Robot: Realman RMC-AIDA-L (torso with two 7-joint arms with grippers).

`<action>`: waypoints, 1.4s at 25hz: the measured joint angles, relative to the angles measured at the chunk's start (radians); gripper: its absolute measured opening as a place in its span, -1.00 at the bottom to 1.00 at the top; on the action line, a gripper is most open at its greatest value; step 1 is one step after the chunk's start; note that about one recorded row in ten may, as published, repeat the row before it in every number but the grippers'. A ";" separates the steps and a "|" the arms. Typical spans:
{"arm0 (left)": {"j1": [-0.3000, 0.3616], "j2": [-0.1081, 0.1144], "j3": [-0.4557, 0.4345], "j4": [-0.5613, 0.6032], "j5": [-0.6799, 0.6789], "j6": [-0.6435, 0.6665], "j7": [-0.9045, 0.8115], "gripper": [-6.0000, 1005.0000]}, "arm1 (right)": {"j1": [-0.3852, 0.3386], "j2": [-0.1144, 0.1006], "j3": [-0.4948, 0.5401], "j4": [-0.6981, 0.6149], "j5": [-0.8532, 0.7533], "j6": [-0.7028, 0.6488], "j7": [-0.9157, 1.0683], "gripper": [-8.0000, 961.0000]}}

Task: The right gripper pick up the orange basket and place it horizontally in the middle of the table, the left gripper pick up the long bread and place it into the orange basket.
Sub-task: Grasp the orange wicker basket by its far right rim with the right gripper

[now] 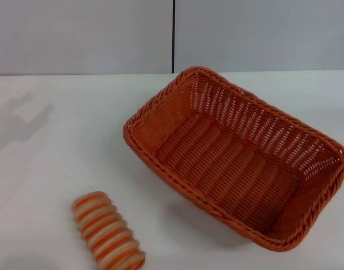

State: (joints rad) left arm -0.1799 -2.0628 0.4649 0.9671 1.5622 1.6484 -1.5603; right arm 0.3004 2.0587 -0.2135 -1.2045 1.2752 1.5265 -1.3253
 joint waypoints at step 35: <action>0.057 0.003 -0.046 -0.347 -0.005 0.016 0.354 0.41 | 0.510 -0.067 -0.548 0.360 -0.653 0.059 0.420 0.65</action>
State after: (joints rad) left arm -0.1226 -2.0598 0.4185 0.6205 1.5568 1.6642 -1.2066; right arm 0.8106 1.9913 -0.7616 -0.8445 0.6221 1.5856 -0.9054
